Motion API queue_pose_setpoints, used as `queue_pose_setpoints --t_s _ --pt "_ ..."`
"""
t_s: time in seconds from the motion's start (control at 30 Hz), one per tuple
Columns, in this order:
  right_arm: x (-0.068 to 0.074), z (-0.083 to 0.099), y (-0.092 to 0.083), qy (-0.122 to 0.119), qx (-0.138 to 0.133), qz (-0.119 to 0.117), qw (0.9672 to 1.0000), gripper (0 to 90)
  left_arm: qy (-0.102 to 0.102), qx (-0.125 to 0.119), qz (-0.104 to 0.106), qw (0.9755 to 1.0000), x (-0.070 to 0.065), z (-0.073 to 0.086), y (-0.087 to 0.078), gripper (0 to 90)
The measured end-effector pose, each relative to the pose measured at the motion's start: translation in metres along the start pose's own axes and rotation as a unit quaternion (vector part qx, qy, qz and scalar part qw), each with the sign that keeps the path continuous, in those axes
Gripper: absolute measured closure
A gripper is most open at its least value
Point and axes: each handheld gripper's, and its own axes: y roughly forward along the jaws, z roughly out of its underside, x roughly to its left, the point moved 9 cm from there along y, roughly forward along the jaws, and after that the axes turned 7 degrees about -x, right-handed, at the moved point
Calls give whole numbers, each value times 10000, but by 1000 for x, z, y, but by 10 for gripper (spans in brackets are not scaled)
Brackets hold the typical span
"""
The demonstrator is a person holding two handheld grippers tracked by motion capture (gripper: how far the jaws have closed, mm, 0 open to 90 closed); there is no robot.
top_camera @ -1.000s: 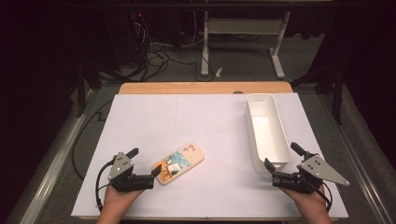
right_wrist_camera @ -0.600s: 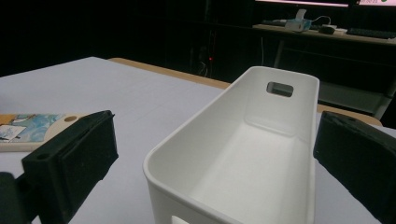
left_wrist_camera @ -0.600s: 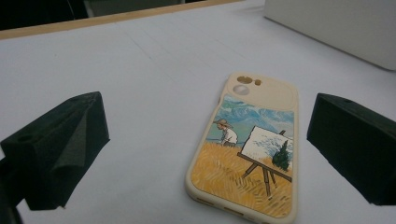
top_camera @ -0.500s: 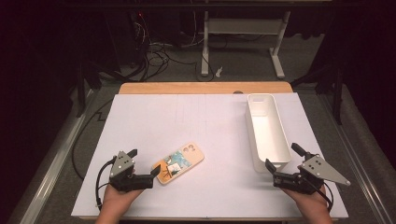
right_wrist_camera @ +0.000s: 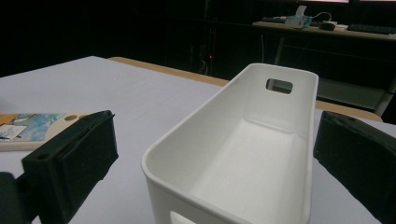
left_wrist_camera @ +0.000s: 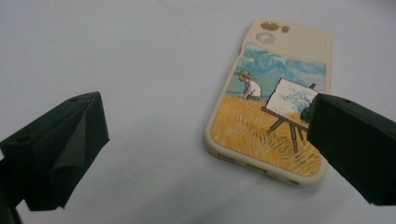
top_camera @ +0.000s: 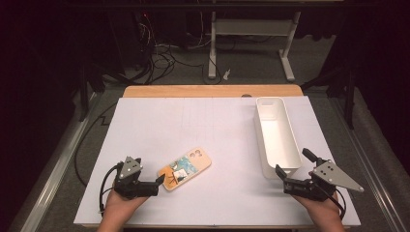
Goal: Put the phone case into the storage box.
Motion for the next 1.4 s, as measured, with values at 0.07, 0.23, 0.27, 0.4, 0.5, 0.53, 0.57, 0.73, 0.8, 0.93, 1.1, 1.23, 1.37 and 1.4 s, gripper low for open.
queue_pose_setpoints --t_s 0.07,0.23,0.27,0.4,0.5,0.53,0.57,0.73,0.8,0.93,1.1,1.23,1.37,1.4 --pt "0 1 0 12 17 -3 10000 1 9 78 26 10000 0 2 1 1" --pt "0 1 0 9 41 6 10000 1 -5 334 86 9994 -1 6 3 5" --pt "0 1 0 9 41 6 10000 1 -5 334 86 9994 -1 6 3 5" --pt "-1 2 0 8 58 21 10000 1 -26 513 235 9984 1 9 0 6" --pt "-1 2 0 4 59 22 10000 1 -36 553 320 9980 2 10 -2 7" --pt "-1 2 0 3 62 20 10000 1 -71 608 416 9973 2 11 -3 7" --pt "-1 2 0 8 65 17 10000 1 -71 710 538 9960 2 14 -4 7" --pt "-1 4 0 12 92 0 10000 1 -49 766 679 9947 1 17 -2 6" --pt "-1 3 0 7 89 2 10000 1 -5 795 731 9942 0 17 -3 4" --pt "-1 4 1 17 104 -5 9999 1 155 892 887 9919 -5 21 1 2" --pt "-1 4 1 13 106 -13 9999 1 258 881 1007 9907 -10 22 4 1" --pt "-1 4 1 6 109 -10 9999 1 326 814 1084 9902 -15 18 6 1" --pt "-2 4 1 8 100 3 9999 1 297 724 1141 9904 -18 9 11 1" --pt "-2 4 1 14 99 7 9999 1 261 789 1135 9901 -18 5 15 1"
